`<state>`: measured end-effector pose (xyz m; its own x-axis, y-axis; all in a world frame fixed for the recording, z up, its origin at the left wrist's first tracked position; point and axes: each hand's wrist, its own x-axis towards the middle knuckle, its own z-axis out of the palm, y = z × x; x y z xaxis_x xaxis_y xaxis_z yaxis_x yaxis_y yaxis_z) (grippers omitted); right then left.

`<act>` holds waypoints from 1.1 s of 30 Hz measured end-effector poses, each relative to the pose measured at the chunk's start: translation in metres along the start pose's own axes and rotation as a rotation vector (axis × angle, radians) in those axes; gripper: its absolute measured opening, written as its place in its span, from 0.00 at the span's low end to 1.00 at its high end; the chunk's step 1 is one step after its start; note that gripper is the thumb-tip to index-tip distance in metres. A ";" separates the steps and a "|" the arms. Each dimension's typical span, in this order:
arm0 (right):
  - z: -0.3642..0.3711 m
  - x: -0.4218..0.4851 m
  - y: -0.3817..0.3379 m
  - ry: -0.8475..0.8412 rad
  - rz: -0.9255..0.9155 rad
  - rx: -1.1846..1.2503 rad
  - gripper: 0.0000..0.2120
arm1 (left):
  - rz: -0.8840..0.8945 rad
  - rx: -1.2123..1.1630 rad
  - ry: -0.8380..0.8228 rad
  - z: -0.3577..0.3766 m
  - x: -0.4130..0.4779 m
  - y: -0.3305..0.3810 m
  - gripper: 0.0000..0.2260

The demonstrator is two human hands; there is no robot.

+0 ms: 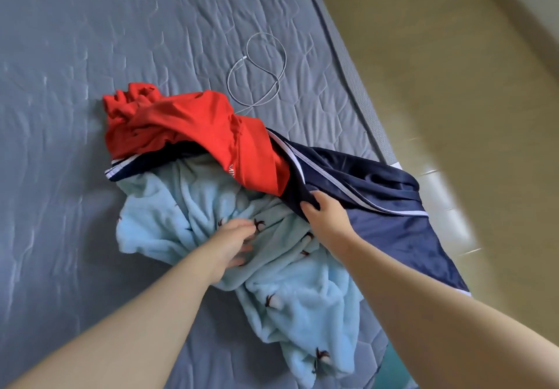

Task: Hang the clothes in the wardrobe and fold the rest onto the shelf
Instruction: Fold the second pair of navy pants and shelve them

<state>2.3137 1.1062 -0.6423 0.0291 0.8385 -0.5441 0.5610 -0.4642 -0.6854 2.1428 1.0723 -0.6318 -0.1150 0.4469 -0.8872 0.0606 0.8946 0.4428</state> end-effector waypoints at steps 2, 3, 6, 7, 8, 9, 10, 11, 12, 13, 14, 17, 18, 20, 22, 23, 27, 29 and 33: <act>-0.001 -0.018 -0.021 -0.055 -0.047 0.060 0.08 | 0.016 -0.130 0.010 0.005 -0.013 0.013 0.09; -0.001 -0.032 -0.033 -0.107 -0.061 0.075 0.09 | 0.012 -0.216 0.012 0.006 -0.024 0.021 0.07; 0.006 -0.075 -0.070 -0.311 -0.081 0.221 0.11 | -0.008 -0.516 -0.024 -0.003 -0.055 0.048 0.10; 0.007 -0.090 -0.083 -0.374 -0.074 0.267 0.11 | -0.013 -0.564 -0.039 -0.010 -0.065 0.056 0.10; 0.008 -0.100 -0.090 -0.417 -0.066 0.298 0.11 | -0.010 -0.561 -0.045 -0.016 -0.069 0.060 0.09; 0.007 -0.112 -0.101 -0.437 -0.069 0.301 0.11 | 0.023 -0.479 -0.026 -0.024 -0.079 0.065 0.07; 0.005 -0.120 -0.110 -0.451 -0.072 0.301 0.11 | 0.049 -0.412 0.012 -0.032 -0.087 0.069 0.05; 0.001 -0.129 -0.119 -0.459 -0.070 0.298 0.09 | 0.083 -0.354 0.050 -0.039 -0.097 0.072 0.04; -0.005 -0.140 -0.132 -0.450 -0.083 0.287 0.07 | 0.138 -0.323 0.084 -0.050 -0.110 0.076 0.04; -0.010 -0.151 -0.145 -0.425 -0.096 0.278 0.06 | 0.192 -0.313 0.121 -0.061 -0.126 0.082 0.05; -0.014 -0.159 -0.155 -0.385 -0.109 0.268 0.06 | 0.229 -0.338 0.145 -0.072 -0.140 0.088 0.06; -0.021 -0.178 -0.188 -0.235 -0.101 0.223 0.11 | 0.357 -0.382 0.171 -0.106 -0.192 0.111 0.07; -0.021 -0.184 -0.200 -0.178 -0.101 0.181 0.13 | 0.422 -0.379 0.192 -0.120 -0.210 0.118 0.05; -0.019 -0.199 -0.224 -0.048 -0.128 0.063 0.18 | 0.523 -0.353 0.201 -0.150 -0.251 0.129 0.05; -0.015 -0.215 -0.247 0.034 -0.177 -0.016 0.21 | 0.591 -0.297 0.165 -0.173 -0.288 0.136 0.05; -0.012 -0.223 -0.259 0.050 -0.213 -0.032 0.22 | 0.628 -0.272 0.131 -0.183 -0.306 0.139 0.04; 0.007 -0.255 -0.311 0.076 -0.336 -0.222 0.26 | 0.804 -0.193 -0.048 -0.210 -0.382 0.156 0.05; 0.011 -0.274 -0.340 0.115 -0.342 -0.206 0.24 | 0.894 -0.176 -0.147 -0.223 -0.421 0.163 0.06; -0.011 -0.304 -0.393 0.134 -0.332 0.167 0.04 | 1.048 -0.171 -0.255 -0.246 -0.478 0.175 0.07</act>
<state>2.0934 1.0368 -0.2017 -0.0167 0.9756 -0.2191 0.4159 -0.1925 -0.8888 1.9645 1.0158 -0.0980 0.1235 0.9910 -0.0507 -0.1319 0.0670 0.9890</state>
